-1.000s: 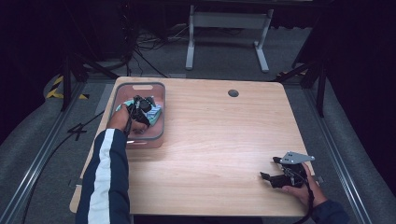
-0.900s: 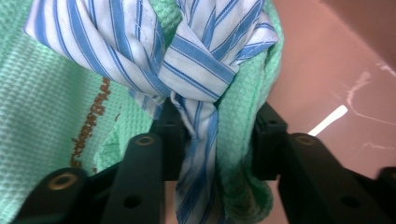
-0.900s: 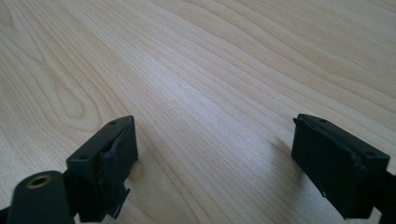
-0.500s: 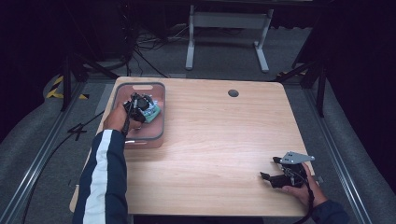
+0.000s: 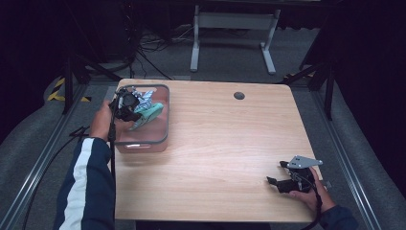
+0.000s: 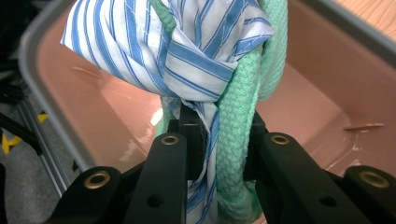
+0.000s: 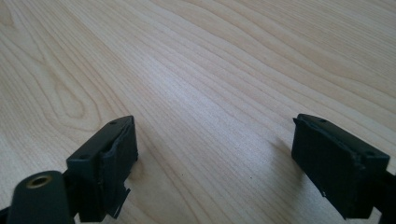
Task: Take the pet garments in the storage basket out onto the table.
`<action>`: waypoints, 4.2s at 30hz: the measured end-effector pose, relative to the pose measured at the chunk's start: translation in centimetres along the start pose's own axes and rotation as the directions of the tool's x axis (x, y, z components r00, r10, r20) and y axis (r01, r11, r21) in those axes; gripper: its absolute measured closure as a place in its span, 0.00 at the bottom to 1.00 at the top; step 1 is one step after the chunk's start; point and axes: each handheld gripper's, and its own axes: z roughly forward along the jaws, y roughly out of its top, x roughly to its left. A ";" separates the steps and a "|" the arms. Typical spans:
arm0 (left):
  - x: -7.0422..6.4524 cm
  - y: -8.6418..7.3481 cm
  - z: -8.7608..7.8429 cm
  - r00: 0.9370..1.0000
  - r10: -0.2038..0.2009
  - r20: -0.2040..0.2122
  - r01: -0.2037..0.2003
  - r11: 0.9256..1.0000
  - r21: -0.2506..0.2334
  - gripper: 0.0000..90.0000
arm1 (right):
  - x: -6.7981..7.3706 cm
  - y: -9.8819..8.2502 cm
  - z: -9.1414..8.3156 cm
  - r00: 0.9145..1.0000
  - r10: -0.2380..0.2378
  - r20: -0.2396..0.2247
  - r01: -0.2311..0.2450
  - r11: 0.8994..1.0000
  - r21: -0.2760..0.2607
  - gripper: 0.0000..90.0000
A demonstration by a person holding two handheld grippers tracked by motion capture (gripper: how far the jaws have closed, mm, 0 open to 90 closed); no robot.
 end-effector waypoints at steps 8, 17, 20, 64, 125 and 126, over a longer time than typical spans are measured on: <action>0.3 0.2 -2.7 1.000 0.012 -0.011 -0.012 0.998 -0.053 0.87 | 0.0 0.0 0.0 1.000 0.000 -0.001 0.000 1.000 0.000 0.17; -0.2 1.1 -4.6 0.999 0.023 -0.042 -0.028 0.994 -0.104 0.88 | 0.0 0.0 0.0 1.000 -0.001 -0.002 0.001 1.000 0.000 0.17; -0.2 1.3 -5.5 0.998 0.026 -0.052 -0.032 0.992 -0.122 0.88 | 0.0 0.0 0.0 1.000 -0.001 -0.002 0.001 1.000 0.000 0.17; -9.4 7.0 -10.4 0.952 0.307 0.015 -0.288 0.908 -0.305 0.88 | 0.0 0.0 0.0 1.000 -0.001 -0.003 0.001 1.000 0.000 0.17; -25.8 7.3 7.3 0.772 0.567 0.286 -0.571 0.817 -0.079 0.77 | 0.0 0.0 0.0 1.000 -0.001 -0.003 0.001 1.000 0.000 0.17; -25.9 7.2 7.6 0.776 0.562 0.288 -0.568 0.820 -0.070 0.77 | 0.0 0.0 0.0 1.000 -0.001 -0.003 0.001 1.000 0.000 0.17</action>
